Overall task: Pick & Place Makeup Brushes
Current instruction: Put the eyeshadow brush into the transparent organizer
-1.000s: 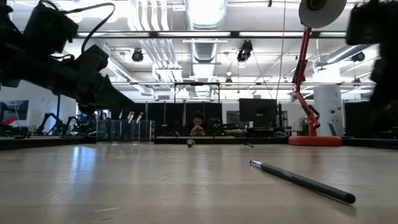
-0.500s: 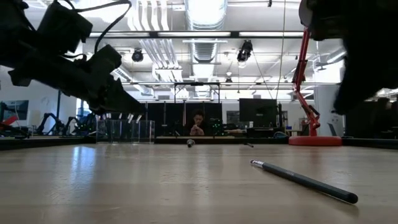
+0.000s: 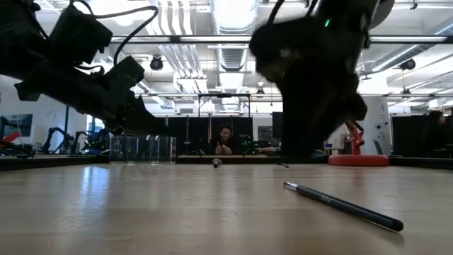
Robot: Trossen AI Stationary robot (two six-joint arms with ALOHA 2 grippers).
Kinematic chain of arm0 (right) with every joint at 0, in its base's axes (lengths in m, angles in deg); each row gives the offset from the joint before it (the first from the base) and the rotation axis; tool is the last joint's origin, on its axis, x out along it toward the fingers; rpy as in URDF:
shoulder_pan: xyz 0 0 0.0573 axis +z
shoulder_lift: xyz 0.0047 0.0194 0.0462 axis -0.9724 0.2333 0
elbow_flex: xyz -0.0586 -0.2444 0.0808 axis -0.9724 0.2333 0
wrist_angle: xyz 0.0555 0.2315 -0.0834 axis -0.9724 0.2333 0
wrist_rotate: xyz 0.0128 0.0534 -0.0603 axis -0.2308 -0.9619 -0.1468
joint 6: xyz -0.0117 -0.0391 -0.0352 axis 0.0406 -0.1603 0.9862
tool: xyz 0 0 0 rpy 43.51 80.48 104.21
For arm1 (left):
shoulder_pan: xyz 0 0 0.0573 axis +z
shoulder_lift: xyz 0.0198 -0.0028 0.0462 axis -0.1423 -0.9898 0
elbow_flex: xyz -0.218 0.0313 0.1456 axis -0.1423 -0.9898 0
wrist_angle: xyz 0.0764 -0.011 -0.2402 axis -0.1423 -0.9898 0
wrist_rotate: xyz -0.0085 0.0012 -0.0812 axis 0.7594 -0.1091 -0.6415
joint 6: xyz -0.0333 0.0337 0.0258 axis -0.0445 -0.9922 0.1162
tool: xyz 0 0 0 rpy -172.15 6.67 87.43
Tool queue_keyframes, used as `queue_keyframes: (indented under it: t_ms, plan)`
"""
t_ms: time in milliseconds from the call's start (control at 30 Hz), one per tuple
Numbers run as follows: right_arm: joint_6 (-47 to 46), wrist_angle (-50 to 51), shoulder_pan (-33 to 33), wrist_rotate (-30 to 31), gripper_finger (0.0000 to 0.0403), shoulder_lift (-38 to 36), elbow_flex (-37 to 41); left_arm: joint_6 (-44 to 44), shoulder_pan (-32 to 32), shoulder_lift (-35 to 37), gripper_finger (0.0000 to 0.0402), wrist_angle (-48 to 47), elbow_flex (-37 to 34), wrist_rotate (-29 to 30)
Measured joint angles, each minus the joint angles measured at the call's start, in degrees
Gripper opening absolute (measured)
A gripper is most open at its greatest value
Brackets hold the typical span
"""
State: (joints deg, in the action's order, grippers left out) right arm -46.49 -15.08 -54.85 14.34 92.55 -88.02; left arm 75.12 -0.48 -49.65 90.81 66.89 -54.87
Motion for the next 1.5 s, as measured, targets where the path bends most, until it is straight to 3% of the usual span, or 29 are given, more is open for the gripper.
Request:
queue_keyframes:
  t_ms: [133,400,700,1067,1500]
  plan:
    - [0.0,1.2,-1.1,-3.9,0.0127,4.3,-2.1,0.1,-0.1,-0.2,0.0000,-0.1,0.0,0.0]
    - [3.0,2.9,-1.2,-5.4,0.0110,8.0,-6.3,0.2,-0.1,-0.4,0.0000,-0.2,0.1,0.1]
    - [6.1,3.9,-1.1,-6.3,0.0096,5.2,-7.1,0.3,-0.1,-0.5,0.0000,-0.2,0.2,0.2]
    - [11.0,3.2,-1.1,-6.1,0.0129,5.0,-8.9,0.3,-0.1,-0.5,0.0000,-0.2,0.2,0.2]
    - [19.1,1.3,-0.8,-5.5,0.0119,5.1,-8.7,0.3,-0.1,-0.5,0.0000,-0.2,0.2,0.2]
